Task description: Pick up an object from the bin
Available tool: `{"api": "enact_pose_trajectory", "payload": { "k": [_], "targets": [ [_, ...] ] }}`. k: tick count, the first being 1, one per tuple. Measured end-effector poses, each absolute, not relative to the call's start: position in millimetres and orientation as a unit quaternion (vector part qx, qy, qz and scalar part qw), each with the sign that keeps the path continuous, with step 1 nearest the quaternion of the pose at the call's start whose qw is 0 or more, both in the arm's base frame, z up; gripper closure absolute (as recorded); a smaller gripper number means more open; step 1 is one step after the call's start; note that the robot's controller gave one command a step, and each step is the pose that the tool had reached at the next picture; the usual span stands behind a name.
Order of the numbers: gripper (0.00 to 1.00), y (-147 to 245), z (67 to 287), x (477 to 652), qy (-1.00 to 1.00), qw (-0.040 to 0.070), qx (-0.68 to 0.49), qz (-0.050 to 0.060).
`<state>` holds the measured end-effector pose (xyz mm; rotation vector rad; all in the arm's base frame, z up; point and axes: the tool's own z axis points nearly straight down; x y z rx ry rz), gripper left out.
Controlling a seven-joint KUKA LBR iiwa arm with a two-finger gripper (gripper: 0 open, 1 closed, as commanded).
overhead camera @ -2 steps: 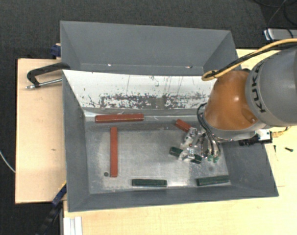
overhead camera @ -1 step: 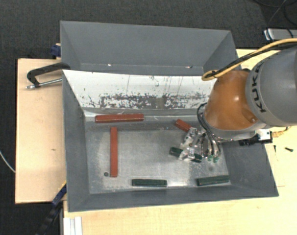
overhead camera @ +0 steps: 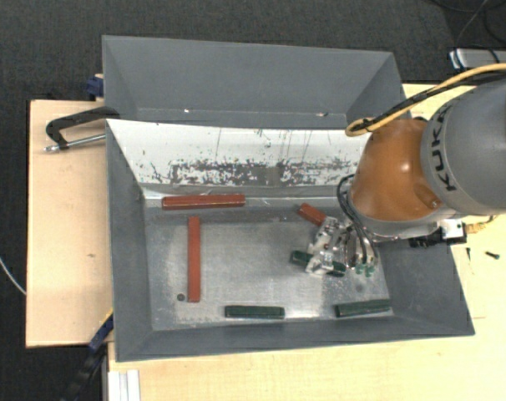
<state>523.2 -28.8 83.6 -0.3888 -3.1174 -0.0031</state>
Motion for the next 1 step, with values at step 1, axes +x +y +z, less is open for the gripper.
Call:
{"api": "enact_pose_trajectory", "payload": {
  "k": [1],
  "targets": [
    [1.0,-28.8,98.2,523.6,-0.992,-0.001,-0.124,-0.001]
  ]
}}
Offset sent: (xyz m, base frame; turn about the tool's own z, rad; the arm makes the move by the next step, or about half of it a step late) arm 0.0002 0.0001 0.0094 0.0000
